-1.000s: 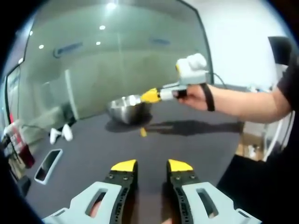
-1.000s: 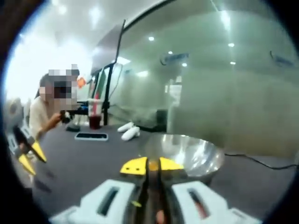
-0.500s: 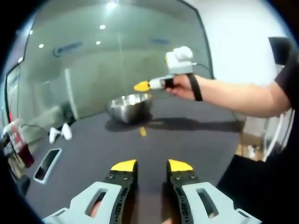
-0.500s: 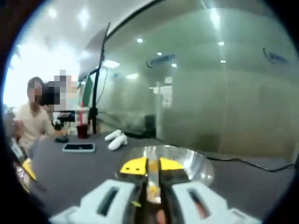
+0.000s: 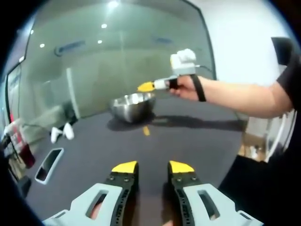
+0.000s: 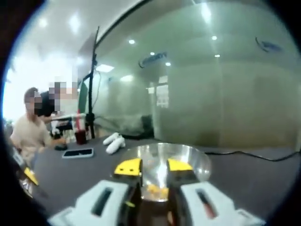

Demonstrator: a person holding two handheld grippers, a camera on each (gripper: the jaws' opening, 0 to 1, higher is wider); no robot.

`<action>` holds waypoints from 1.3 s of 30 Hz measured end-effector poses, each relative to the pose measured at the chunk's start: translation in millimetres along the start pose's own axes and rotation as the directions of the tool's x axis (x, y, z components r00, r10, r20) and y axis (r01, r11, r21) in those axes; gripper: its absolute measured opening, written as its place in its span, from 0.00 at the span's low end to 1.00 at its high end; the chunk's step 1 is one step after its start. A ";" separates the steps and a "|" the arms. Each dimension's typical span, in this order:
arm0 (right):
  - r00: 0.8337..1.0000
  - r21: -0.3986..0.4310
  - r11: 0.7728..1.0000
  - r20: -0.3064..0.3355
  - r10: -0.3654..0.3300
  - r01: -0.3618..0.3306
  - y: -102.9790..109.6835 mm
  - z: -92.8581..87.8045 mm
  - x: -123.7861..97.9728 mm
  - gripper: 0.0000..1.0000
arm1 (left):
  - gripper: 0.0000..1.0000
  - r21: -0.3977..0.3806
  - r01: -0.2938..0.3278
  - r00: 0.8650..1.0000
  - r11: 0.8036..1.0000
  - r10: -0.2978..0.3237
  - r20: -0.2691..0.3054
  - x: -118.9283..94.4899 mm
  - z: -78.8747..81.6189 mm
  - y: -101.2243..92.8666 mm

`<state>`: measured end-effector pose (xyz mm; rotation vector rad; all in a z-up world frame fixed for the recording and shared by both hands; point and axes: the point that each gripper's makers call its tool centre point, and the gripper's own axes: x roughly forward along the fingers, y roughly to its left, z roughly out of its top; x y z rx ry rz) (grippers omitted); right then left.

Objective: Pick up the QQ candy scattered on the table and place it into the stainless steel bowl on the table

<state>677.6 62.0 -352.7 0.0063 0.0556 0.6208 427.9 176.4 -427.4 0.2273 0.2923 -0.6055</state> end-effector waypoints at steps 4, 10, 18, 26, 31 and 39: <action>1.000 -0.009 1.000 0.025 0.009 -0.009 -1.7 6.1 -8.9 0.20 | 0.27 0.005 0.006 1.000 1.000 -0.006 0.000 1.0 0.7 -0.9; 0.999 -0.044 0.999 0.039 0.034 -0.032 -5.9 13.7 -35.3 0.20 | 0.27 0.008 0.005 1.000 1.000 -0.005 -0.003 0.8 0.4 3.1; 0.989 -0.092 0.984 -0.018 0.150 -0.151 11.2 -8.8 -66.1 0.21 | 0.27 0.015 0.013 1.000 1.000 -0.013 0.001 3.3 3.0 -1.3; 0.975 -0.187 0.958 -0.081 0.207 -0.219 24.1 -59.7 -103.4 0.19 | 0.27 0.012 0.015 1.000 1.000 -0.015 -0.002 1.5 -0.8 -3.0; 0.968 -0.162 0.958 -0.123 0.217 -0.235 25.8 -80.2 -107.8 0.19 | 0.27 0.007 0.014 1.000 1.000 -0.014 -0.003 2.7 -3.0 0.5; 0.954 -0.148 0.952 -0.184 0.238 -0.267 38.1 -97.2 -91.3 0.18 | 0.27 0.006 0.021 1.000 1.000 -0.021 0.006 4.1 -1.5 -1.0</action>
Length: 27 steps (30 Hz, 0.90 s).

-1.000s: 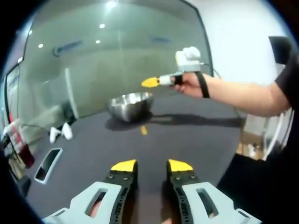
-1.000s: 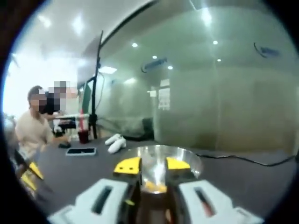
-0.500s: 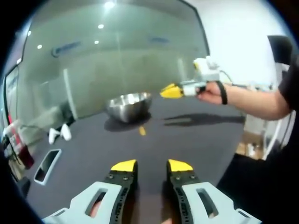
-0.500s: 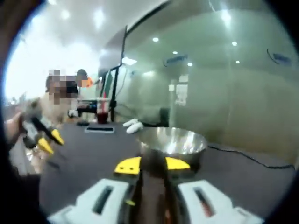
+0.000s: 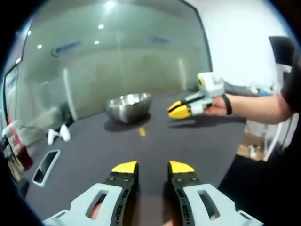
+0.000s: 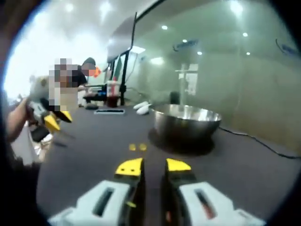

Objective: Pick up the QQ candy scattered on the table and place it into the stainless steel bowl on the table

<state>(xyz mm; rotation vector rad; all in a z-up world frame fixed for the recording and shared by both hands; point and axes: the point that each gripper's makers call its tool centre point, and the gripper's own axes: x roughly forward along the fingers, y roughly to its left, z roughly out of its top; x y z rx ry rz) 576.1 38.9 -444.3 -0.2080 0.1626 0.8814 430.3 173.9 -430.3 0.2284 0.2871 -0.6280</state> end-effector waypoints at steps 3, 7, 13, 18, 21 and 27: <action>1.000 0.001 1.000 -0.013 0.010 -0.010 4.5 0.6 10.4 0.18 | 0.27 -0.009 -0.005 1.000 1.000 0.005 0.001 -1.0 -1.2 2.1; 0.998 -0.019 0.999 -0.047 0.040 -0.041 16.1 -3.0 31.1 0.18 | 0.27 -0.011 -0.006 1.000 1.000 0.006 0.000 -2.0 -2.1 2.4; 0.994 -0.091 0.995 -0.100 0.041 -0.050 15.1 -6.6 57.1 0.18 | 0.27 -0.017 -0.017 1.000 1.000 0.017 -0.001 -7.1 -4.4 7.1; 0.993 -0.068 0.996 -0.107 0.052 -0.060 14.4 -5.9 69.2 0.17 | 0.27 -0.033 -0.019 1.000 0.999 0.019 0.005 -9.2 -4.9 8.6; 0.992 -0.030 0.996 -0.101 0.078 -0.082 21.2 -5.4 75.2 0.17 | 0.27 -0.031 -0.018 1.000 0.999 0.018 0.005 -9.9 -5.1 8.5; 0.990 -0.012 0.996 -0.114 0.084 -0.086 23.2 -11.5 86.5 0.15 | 0.27 -0.034 -0.023 1.000 0.999 0.023 -0.001 -12.0 -7.5 11.0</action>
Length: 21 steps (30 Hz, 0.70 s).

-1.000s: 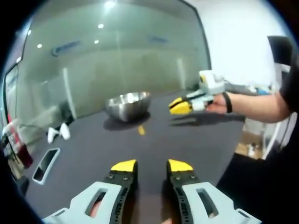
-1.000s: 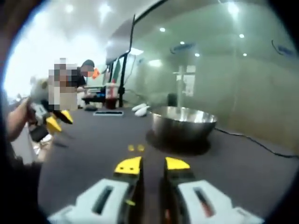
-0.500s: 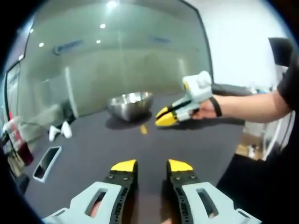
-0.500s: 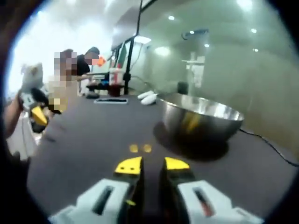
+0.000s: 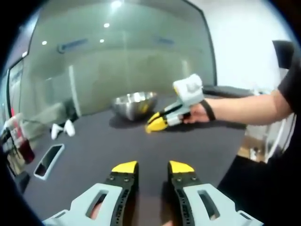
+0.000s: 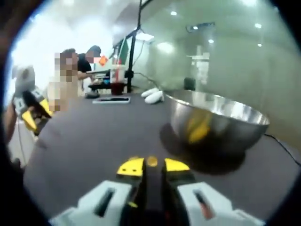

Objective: Pick up the QQ candy scattered on the table and place it into the stainless steel bowl on the table

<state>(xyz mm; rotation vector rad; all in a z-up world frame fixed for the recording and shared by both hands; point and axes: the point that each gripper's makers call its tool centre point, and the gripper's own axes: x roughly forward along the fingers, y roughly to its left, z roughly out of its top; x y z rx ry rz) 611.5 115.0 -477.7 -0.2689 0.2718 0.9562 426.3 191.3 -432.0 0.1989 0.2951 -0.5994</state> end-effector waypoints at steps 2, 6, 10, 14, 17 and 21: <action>1.000 0.015 1.000 0.004 0.007 -0.008 2.0 0.3 1.7 0.13 | 0.27 0.000 -0.004 1.000 1.000 0.004 -0.002 -0.8 -0.2 1.4; 1.000 0.015 1.000 0.005 0.015 -0.015 4.4 1.3 3.6 0.10 | 0.27 -0.001 -0.009 1.000 1.000 0.009 -0.004 -1.9 -0.5 3.0; 1.000 0.012 1.000 0.007 0.016 -0.016 5.4 1.7 3.8 0.09 | 0.27 -0.001 -0.012 1.000 1.000 0.012 -0.006 -1.8 -0.8 3.5; 1.000 0.007 1.000 0.009 0.016 -0.016 6.2 2.1 3.1 0.09 | 0.27 0.000 -0.009 1.000 1.000 0.009 -0.008 0.3 -0.4 1.0; 1.000 0.019 1.000 0.019 -0.002 0.002 4.3 8.3 -4.4 0.09 | 0.27 0.006 -0.007 1.000 1.000 0.007 -0.008 0.9 0.3 -1.0; 0.997 0.047 0.999 0.076 -0.027 0.024 1.2 21.9 -22.6 0.09 | 0.27 0.005 -0.010 1.000 1.000 0.010 -0.010 0.2 -0.5 0.1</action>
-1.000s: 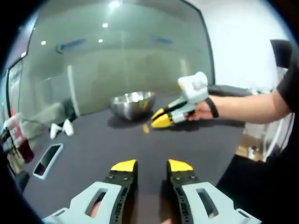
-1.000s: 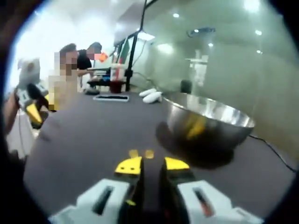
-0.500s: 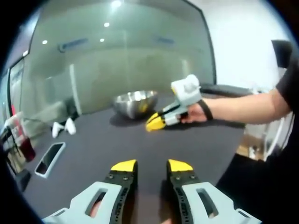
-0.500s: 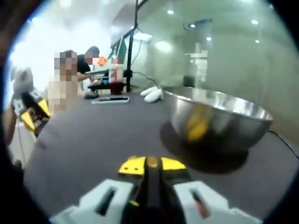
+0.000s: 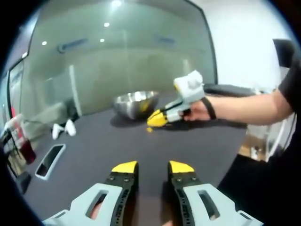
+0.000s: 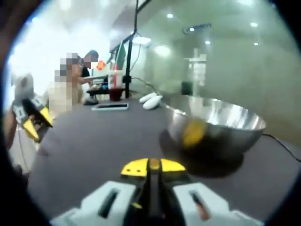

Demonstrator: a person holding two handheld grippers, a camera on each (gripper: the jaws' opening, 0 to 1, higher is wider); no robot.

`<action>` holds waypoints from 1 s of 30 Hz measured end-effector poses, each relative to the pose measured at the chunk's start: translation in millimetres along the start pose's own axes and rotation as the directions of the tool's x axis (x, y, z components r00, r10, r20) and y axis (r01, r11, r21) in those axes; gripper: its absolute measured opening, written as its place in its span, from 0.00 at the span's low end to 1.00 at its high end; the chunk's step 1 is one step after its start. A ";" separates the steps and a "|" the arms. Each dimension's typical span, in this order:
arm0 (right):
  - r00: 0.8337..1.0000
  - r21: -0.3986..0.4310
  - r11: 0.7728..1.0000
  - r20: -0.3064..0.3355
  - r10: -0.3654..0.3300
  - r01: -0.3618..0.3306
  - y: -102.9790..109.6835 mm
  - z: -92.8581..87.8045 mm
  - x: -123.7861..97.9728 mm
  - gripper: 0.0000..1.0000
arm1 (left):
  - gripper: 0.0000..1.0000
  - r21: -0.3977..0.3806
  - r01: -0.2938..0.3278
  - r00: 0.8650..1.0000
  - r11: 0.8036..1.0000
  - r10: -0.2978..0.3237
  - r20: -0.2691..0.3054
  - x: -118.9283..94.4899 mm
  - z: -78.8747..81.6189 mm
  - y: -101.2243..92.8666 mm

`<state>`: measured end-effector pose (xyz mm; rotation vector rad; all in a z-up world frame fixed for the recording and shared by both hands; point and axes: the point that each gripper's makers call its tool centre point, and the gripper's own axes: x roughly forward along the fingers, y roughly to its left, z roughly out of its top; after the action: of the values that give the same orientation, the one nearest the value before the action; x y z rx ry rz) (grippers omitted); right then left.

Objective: Pick up the QQ candy scattered on the table and place it into the stainless steel bowl on the table

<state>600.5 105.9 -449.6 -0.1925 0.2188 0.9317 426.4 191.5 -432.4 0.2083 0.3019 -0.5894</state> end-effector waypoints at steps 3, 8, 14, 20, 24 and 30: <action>0.999 0.001 0.999 0.010 -0.034 0.034 -5.4 3.4 -13.4 0.09 | 0.27 0.003 -0.004 1.000 1.000 0.004 -0.003 0.2 -0.2 1.4; 0.995 0.091 0.992 0.041 -0.092 0.088 -18.5 9.5 -40.8 0.09 | 0.27 0.009 0.008 1.000 1.000 -0.008 0.003 1.7 1.8 -2.5; 0.988 0.109 0.984 0.057 -0.145 0.138 -32.5 12.6 -65.9 0.09 | 0.27 0.014 0.015 1.000 1.000 -0.015 -0.001 3.0 1.0 -4.7; 0.985 0.055 0.986 0.053 -0.162 0.159 -31.5 10.3 -75.9 0.09 | 0.27 0.018 0.024 1.000 1.000 -0.024 0.004 5.5 2.7 -2.1; 0.986 0.059 0.986 0.054 -0.160 0.157 -30.3 9.3 -77.3 0.09 | 0.27 0.023 0.026 1.000 0.999 -0.026 0.002 7.0 3.2 -1.3; 0.981 0.066 0.984 0.088 -0.172 0.167 -34.3 26.3 -76.0 0.09 | 0.27 0.027 0.027 1.000 0.999 -0.027 0.000 8.0 4.1 -2.4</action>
<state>587.1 34.1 -401.5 -0.1110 0.1406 0.7617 432.2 184.3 -431.6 0.2299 0.2966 -0.6202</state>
